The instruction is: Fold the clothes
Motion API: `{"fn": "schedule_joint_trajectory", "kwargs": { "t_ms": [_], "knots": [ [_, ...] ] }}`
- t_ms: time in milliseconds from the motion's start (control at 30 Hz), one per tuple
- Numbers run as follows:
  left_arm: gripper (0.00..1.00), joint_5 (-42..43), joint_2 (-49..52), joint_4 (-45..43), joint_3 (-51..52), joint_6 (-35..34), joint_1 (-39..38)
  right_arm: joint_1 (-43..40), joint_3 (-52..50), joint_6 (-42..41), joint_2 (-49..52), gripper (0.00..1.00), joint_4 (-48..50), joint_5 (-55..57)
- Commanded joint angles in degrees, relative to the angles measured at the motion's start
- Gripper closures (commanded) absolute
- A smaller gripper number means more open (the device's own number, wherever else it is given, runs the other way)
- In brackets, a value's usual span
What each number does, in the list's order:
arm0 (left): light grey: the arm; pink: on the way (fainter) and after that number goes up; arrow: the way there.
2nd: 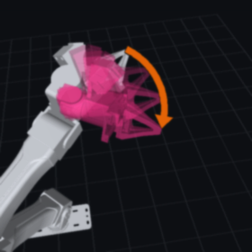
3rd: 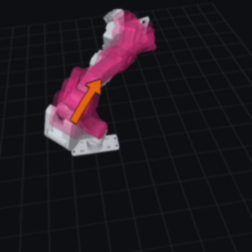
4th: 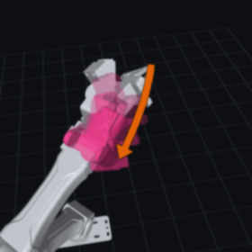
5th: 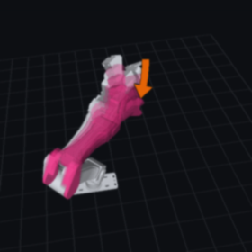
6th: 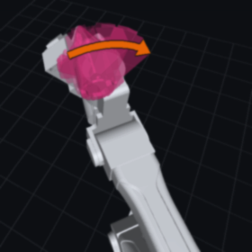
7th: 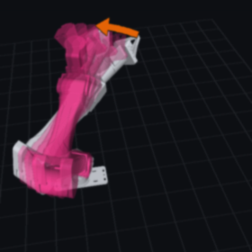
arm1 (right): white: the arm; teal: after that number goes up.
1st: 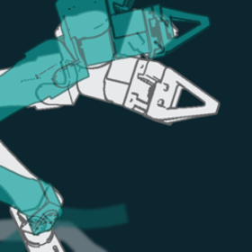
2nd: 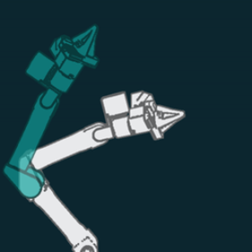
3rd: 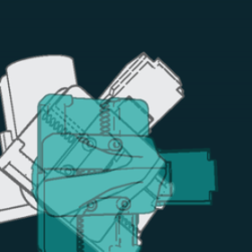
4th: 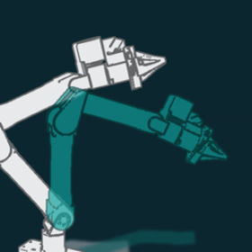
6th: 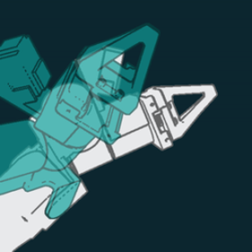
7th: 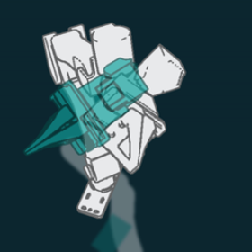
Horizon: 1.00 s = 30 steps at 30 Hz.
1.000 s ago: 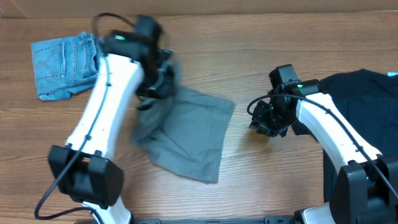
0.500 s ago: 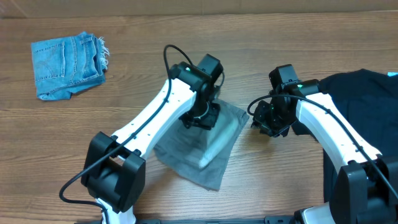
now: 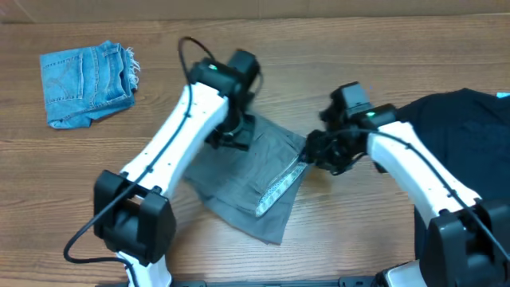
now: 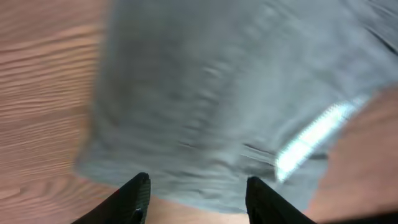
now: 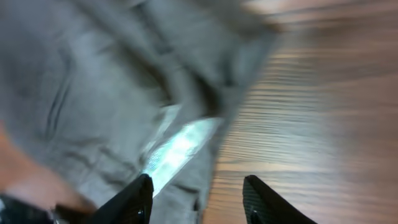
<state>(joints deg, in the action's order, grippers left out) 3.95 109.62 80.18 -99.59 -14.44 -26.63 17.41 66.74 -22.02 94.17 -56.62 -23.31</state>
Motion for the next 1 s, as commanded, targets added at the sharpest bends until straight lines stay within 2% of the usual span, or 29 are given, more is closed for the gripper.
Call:
{"fn": "schedule_joint_trajectory", "kwargs": {
  "t_ms": [0, 67, 133, 200, 267, 433, 633, 700, 967],
  "knots": [
    [0.48, -3.91, -0.22, -0.68, 1.88, 1.18, 4.50, 8.55, 0.79, 0.98, -0.70, 0.43, 4.07, -3.32],
    [0.46, -3.93, -0.22, -1.36, 2.89, 1.20, 5.88, 12.41, 0.72, -0.52, -0.13, 0.31, 5.81, -2.10],
    [0.45, -3.93, -0.22, -1.77, 3.65, 1.22, 7.17, 15.74, 0.72, -5.68, 1.03, 0.23, 5.77, 3.85],
    [0.44, -3.87, -0.22, -1.73, 3.78, 1.62, 8.31, 17.94, 0.72, -10.25, 3.10, 0.20, 5.55, 8.44],
    [0.43, -3.21, -0.22, -1.84, 3.82, 2.56, 9.05, 18.45, 0.72, -12.68, 5.40, 0.20, 5.81, 8.31],
    [0.42, -2.45, -0.22, -1.84, 3.87, 4.39, 9.35, 17.55, 0.72, -17.05, 11.45, 0.26, 5.55, 7.72],
    [0.41, -2.43, -0.22, -2.49, 3.87, 4.37, 9.35, 17.44, 0.72, -17.03, 11.52, 0.37, 5.86, 6.36],
    [0.41, -2.45, -0.22, -2.69, 3.87, 4.37, 9.35, 17.46, 0.72, -16.76, 11.52, 0.45, 8.33, 6.36],
    [0.42, -2.45, -0.22, -2.64, 3.87, 4.39, 9.35, 17.55, 0.72, -17.07, 11.52, 0.54, 12.24, 6.86]
  ]
}}
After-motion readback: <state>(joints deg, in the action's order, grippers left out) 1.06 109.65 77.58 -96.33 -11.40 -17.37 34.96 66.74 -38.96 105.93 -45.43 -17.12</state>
